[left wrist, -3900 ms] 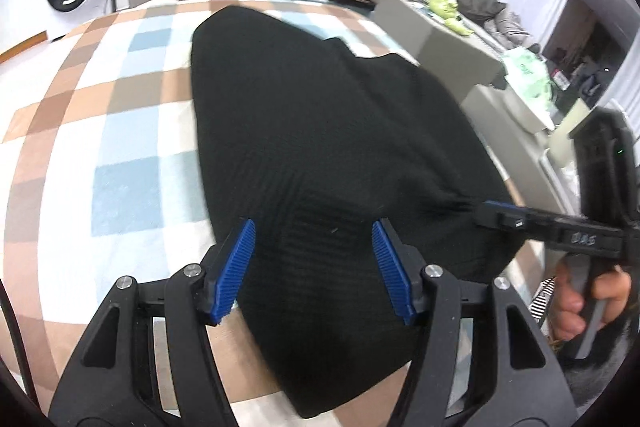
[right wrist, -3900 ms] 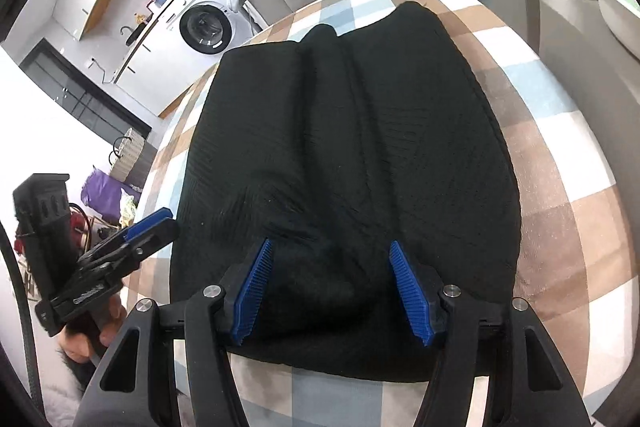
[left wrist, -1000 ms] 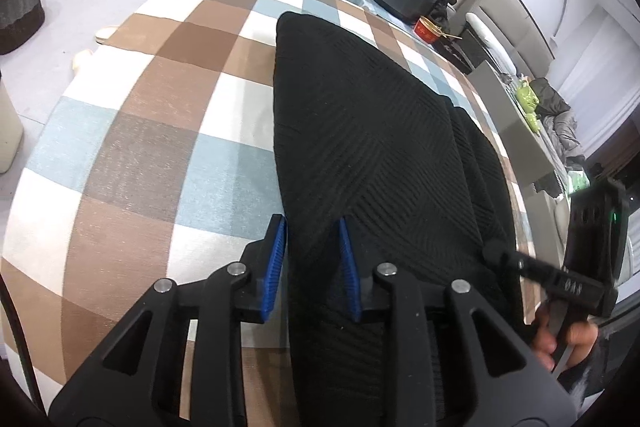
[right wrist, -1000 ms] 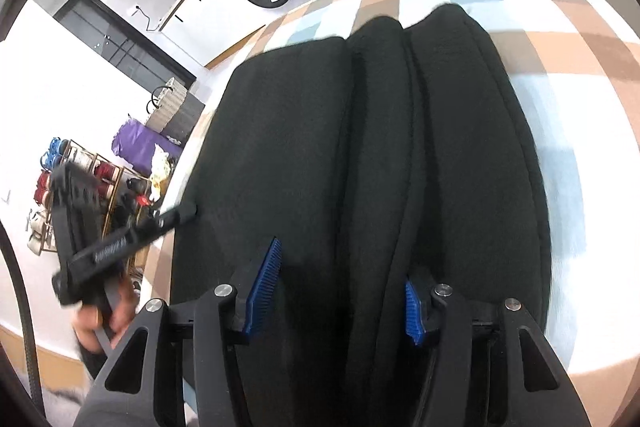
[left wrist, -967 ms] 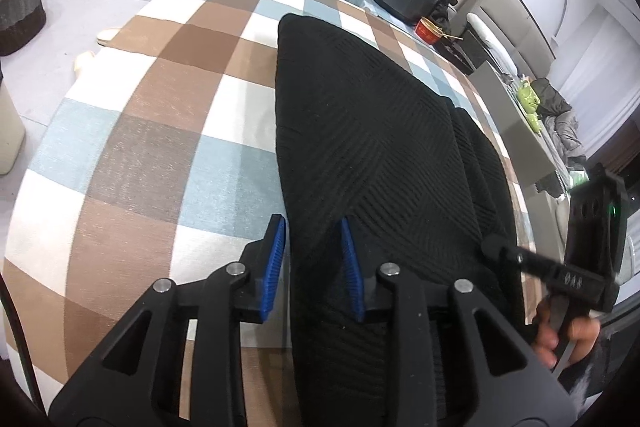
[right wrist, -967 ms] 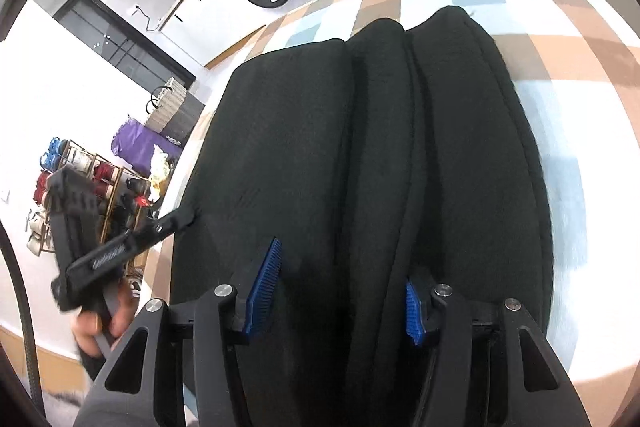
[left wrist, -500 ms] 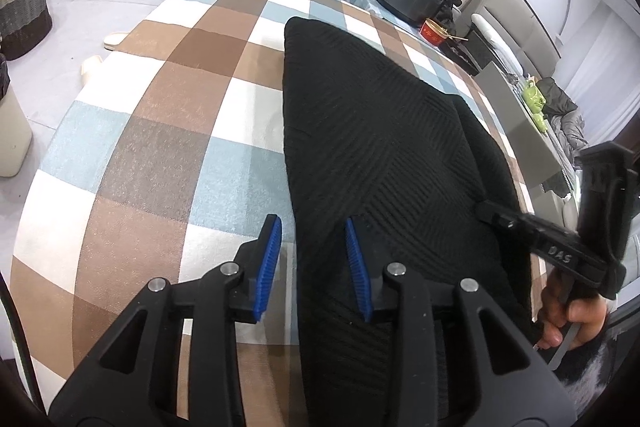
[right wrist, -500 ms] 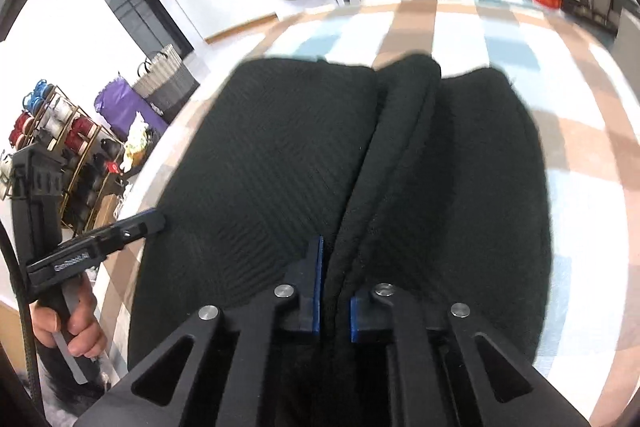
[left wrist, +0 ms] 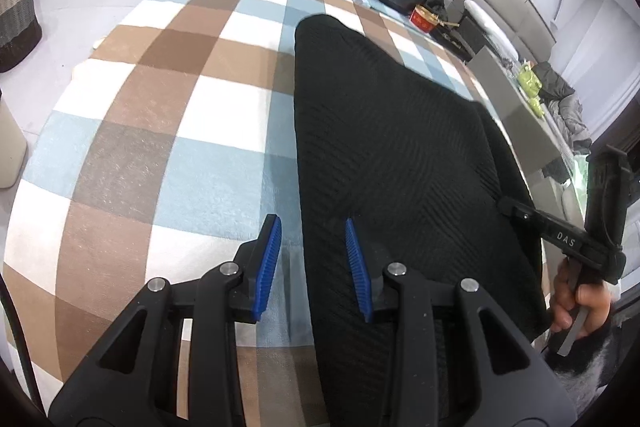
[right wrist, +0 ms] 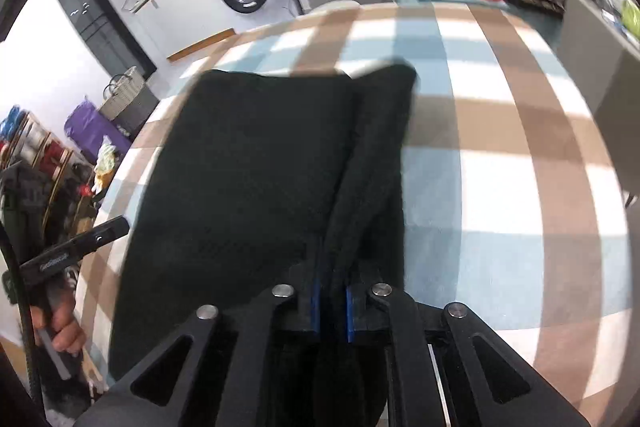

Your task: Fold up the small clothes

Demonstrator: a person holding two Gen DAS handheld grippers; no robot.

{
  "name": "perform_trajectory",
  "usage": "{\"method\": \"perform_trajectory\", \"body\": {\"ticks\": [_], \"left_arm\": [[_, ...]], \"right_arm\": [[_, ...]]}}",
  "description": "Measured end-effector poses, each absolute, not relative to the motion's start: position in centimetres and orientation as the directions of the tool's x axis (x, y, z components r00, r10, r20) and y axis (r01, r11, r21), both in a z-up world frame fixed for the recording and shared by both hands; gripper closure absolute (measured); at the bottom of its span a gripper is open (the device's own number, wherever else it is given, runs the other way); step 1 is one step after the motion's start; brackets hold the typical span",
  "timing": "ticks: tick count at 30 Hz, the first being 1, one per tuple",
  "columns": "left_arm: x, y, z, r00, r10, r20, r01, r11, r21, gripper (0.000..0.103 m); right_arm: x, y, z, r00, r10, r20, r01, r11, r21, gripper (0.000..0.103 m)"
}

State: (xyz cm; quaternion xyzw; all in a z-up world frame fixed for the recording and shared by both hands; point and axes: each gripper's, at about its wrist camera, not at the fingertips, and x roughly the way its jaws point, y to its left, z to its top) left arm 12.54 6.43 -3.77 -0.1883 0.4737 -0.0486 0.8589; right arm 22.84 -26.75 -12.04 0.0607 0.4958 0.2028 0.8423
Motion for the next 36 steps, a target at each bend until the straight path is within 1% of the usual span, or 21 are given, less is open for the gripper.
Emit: {"method": "perform_trajectory", "body": {"ticks": [2,3,13,16,25,36], "left_arm": [[12.5,6.1,-3.9,0.54,-0.259,-0.801,-0.09,0.928,-0.361,0.073],[12.4,6.0,-3.9,0.539,-0.258,-0.802,-0.089,0.929,-0.359,0.073],[12.8,3.7,-5.1,0.513,-0.237,-0.825,-0.056,0.95,-0.308,0.072],[12.8,3.5,-5.1,0.521,-0.229,-0.822,-0.053,0.953,-0.299,0.072],[13.6,3.4,-5.2,0.532,-0.23,-0.815,-0.03,0.957,-0.29,0.072],[18.8,3.0,-5.0,0.545,-0.212,-0.811,-0.013,0.965,-0.261,0.072]], "right_arm": [[22.8,-27.1,-12.1,0.423,0.423,-0.801,-0.275,0.903,0.331,0.091],[22.7,-27.3,-12.0,0.424,0.435,-0.794,-0.273,0.898,0.346,0.088],[20.6,-30.2,-13.4,0.394,0.486,-0.78,-0.216,0.874,0.435,0.083],[20.8,-30.3,-13.7,0.391,0.505,-0.77,-0.209,0.863,0.46,0.083],[20.5,-29.9,-14.2,0.393,0.491,-0.778,-0.216,0.871,0.44,0.084],[22.0,-28.9,-14.4,0.44,0.461,-0.771,-0.163,0.885,0.436,0.086]]}}
